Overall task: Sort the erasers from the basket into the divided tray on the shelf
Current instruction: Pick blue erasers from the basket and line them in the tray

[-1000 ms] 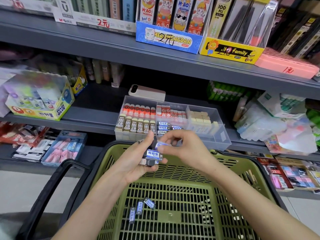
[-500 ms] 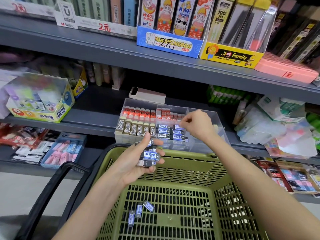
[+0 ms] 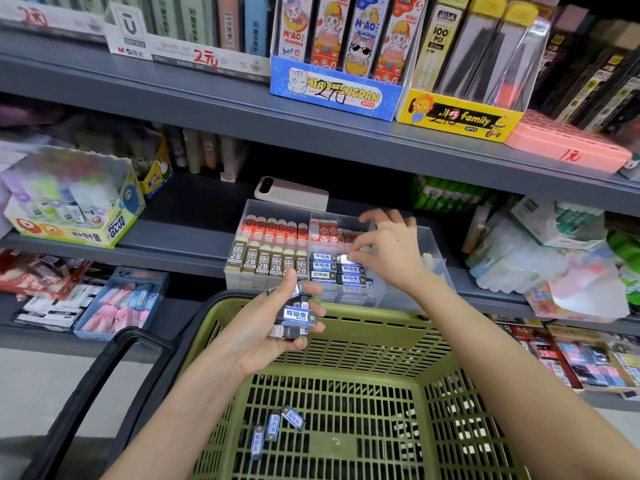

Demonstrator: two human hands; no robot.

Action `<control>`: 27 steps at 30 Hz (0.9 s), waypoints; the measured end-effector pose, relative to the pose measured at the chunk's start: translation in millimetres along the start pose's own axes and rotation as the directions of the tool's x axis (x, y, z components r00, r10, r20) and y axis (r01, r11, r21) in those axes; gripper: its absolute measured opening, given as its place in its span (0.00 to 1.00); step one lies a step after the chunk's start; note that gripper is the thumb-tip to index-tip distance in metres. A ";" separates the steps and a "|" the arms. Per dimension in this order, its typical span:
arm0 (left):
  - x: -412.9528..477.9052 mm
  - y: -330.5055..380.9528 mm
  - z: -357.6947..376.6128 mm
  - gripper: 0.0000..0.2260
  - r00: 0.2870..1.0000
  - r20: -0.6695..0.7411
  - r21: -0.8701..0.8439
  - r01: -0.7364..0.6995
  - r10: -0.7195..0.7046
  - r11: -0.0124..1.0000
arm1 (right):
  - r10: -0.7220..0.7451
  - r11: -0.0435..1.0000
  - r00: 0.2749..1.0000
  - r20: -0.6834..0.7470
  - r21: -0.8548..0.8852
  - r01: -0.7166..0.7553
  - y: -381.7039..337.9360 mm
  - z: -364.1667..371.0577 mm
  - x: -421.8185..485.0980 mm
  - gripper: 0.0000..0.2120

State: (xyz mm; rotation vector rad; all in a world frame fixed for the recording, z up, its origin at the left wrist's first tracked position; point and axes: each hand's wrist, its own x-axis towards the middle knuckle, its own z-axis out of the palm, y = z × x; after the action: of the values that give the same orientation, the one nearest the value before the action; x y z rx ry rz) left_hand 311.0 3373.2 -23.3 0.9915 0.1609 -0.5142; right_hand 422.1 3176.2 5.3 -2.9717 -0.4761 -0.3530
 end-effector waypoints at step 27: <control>0.5 -5.7 6.2 0.31 0.993 0.031 -0.014 0.112 -0.111 0.994 | 0.470 0.882 0.883 -0.011 0.053 -0.469 -12.3 14.1 -19.5 0.14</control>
State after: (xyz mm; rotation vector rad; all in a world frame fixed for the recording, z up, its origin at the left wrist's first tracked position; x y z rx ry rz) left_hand 308.0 3365.4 -24.4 0.9629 0.1935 -0.6290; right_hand 403.1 3184.2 -12.3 -2.8986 0.2426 -0.3152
